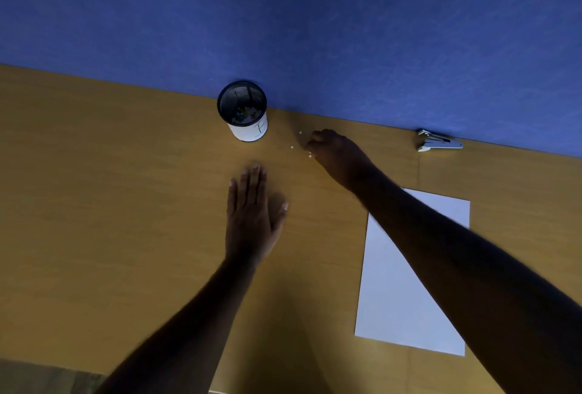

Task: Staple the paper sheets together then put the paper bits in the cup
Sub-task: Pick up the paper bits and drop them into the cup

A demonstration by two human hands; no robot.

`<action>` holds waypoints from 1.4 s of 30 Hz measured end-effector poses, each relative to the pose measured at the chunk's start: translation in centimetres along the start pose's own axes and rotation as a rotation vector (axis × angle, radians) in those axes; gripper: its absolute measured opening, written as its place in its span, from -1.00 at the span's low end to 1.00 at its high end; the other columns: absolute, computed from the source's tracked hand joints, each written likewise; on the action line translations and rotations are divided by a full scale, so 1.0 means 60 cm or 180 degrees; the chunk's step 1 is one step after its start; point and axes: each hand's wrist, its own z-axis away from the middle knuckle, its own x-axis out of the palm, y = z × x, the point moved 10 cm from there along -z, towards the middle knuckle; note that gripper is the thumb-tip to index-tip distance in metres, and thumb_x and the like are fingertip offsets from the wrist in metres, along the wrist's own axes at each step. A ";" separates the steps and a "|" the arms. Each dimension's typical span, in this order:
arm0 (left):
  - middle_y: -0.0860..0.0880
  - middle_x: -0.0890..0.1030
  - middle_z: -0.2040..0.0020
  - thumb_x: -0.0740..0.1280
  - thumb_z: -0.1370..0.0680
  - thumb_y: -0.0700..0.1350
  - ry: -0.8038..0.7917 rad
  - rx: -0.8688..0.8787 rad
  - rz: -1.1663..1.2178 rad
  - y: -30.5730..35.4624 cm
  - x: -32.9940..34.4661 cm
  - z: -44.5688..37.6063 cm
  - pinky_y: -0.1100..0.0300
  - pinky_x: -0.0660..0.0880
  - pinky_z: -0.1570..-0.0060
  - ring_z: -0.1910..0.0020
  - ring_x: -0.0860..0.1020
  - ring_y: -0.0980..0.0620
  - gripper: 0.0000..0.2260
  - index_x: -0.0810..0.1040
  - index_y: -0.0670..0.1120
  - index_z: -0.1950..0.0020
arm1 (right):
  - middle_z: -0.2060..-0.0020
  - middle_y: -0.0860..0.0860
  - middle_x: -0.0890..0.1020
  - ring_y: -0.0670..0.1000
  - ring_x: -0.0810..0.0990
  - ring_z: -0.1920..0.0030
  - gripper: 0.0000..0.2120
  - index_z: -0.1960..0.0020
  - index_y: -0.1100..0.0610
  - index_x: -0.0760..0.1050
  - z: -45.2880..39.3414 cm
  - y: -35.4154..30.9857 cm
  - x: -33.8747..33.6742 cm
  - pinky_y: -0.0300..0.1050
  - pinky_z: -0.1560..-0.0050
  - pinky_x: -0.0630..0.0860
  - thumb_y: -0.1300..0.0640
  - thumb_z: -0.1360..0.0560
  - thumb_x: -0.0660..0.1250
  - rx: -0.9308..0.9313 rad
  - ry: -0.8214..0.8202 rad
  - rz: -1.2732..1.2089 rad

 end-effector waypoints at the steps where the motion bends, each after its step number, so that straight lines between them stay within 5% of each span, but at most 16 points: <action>1: -0.12 0.13 -0.76 0.16 -0.72 0.22 0.0000 -0.0002 -0.0006 0.000 0.000 0.000 -0.21 0.08 -0.71 -0.76 0.09 -0.14 -0.29 0.13 -0.18 -0.73 | -0.13 0.17 0.64 0.11 0.63 -0.09 -0.72 -0.26 0.22 0.59 0.000 0.000 -0.001 -0.08 0.03 0.61 0.29 -0.55 0.41 -0.0012 0.0020 0.0049; 6: -0.13 0.13 -0.76 0.15 -0.72 0.23 0.0013 0.0020 -0.0029 0.002 0.000 0.001 -0.20 0.08 -0.71 -0.76 0.10 -0.14 -0.29 0.13 -0.18 -0.74 | -0.14 0.14 0.63 0.09 0.62 -0.10 -0.75 -0.26 0.19 0.57 -0.007 0.004 0.002 -0.06 -0.01 0.62 0.22 -0.59 0.38 0.0011 0.0039 0.0067; 10: -0.12 0.12 -0.76 0.13 -0.73 0.23 0.0030 0.0017 -0.0002 0.005 -0.001 0.001 -0.19 0.06 -0.72 -0.76 0.10 -0.13 -0.29 0.13 -0.18 -0.74 | 0.00 0.05 0.66 0.01 0.63 0.02 -0.88 -0.09 0.13 0.63 -0.002 0.062 0.001 -0.05 -0.01 0.62 0.19 -0.58 0.36 0.1166 0.0353 -0.0987; 13: -0.12 0.13 -0.76 0.15 -0.73 0.23 0.0074 0.0018 0.0020 0.003 -0.003 0.000 -0.20 0.08 -0.71 -0.75 0.11 -0.13 -0.30 0.14 -0.18 -0.73 | 0.06 -0.05 0.73 -0.14 0.67 0.07 -0.84 -0.06 0.11 0.70 0.028 0.095 0.005 -0.25 -0.01 0.60 0.22 -0.49 0.47 0.1978 0.0830 -0.1914; 18: -0.14 0.17 -0.75 0.16 -0.72 0.22 0.0096 0.0018 0.0032 0.001 -0.001 0.000 -0.22 0.11 -0.70 -0.75 0.14 -0.14 -0.31 0.18 -0.19 -0.72 | 0.13 -0.02 0.76 -0.13 0.71 0.14 -0.86 -0.01 0.14 0.73 0.049 0.103 -0.003 -0.21 0.09 0.61 0.25 -0.45 0.51 0.2555 0.1345 -0.3020; 25: -0.14 0.17 -0.75 0.14 -0.72 0.22 0.0128 0.0024 0.0020 0.002 -0.003 0.001 -0.21 0.11 -0.70 -0.75 0.14 -0.13 -0.31 0.18 -0.20 -0.72 | 0.18 0.01 0.76 -0.12 0.69 0.23 -0.88 0.01 0.18 0.73 -0.051 0.019 -0.111 -0.20 0.18 0.62 0.26 -0.46 0.51 0.1789 0.1574 -0.3387; 29: -0.14 0.17 -0.75 0.16 -0.72 0.21 0.0108 0.0031 0.0025 0.002 -0.001 0.000 -0.20 0.09 -0.71 -0.75 0.12 -0.13 -0.31 0.17 -0.20 -0.72 | 0.18 -0.04 0.74 -0.27 0.66 0.22 -0.89 0.03 0.21 0.71 -0.130 -0.035 -0.161 -0.42 0.14 0.54 0.30 -0.45 0.48 0.1032 0.1519 -0.2740; 32: -0.14 0.17 -0.75 0.20 -0.71 0.17 0.0129 0.0028 0.0057 0.002 -0.002 0.001 -0.22 0.11 -0.70 -0.75 0.13 -0.13 -0.31 0.18 -0.20 -0.72 | 0.16 -0.02 0.74 -0.22 0.65 0.18 -0.92 0.06 0.20 0.69 -0.176 -0.067 -0.162 -0.35 0.11 0.56 0.28 -0.47 0.44 0.0577 0.1260 -0.1988; 37: -0.16 0.19 -0.74 0.25 -0.69 0.14 0.0192 0.0052 0.0096 0.003 -0.005 0.000 -0.22 0.11 -0.70 -0.74 0.16 -0.15 -0.32 0.22 -0.21 -0.71 | 0.21 0.08 0.71 0.04 0.69 0.16 -0.89 0.14 0.21 0.63 -0.216 -0.070 -0.129 -0.10 0.09 0.60 0.21 -0.50 0.35 0.0454 0.0679 -0.1504; 40: -0.16 0.18 -0.74 0.24 -0.69 0.14 0.0180 0.0055 0.0094 0.002 -0.005 0.000 -0.22 0.11 -0.70 -0.74 0.15 -0.16 -0.31 0.21 -0.21 -0.71 | 0.21 0.06 0.72 -0.02 0.70 0.16 -0.93 0.12 0.22 0.65 -0.217 -0.065 -0.133 -0.25 0.10 0.57 0.24 -0.49 0.39 0.0505 0.0660 -0.1681; 42: -0.16 0.18 -0.74 0.23 -0.70 0.15 0.0182 0.0053 0.0093 0.001 -0.005 0.001 -0.23 0.12 -0.70 -0.74 0.15 -0.15 -0.31 0.20 -0.21 -0.71 | 0.18 0.02 0.73 -0.06 0.70 0.14 -0.96 0.10 0.20 0.65 -0.215 -0.067 -0.138 -0.17 0.05 0.63 0.24 -0.47 0.44 0.0492 0.0720 -0.1812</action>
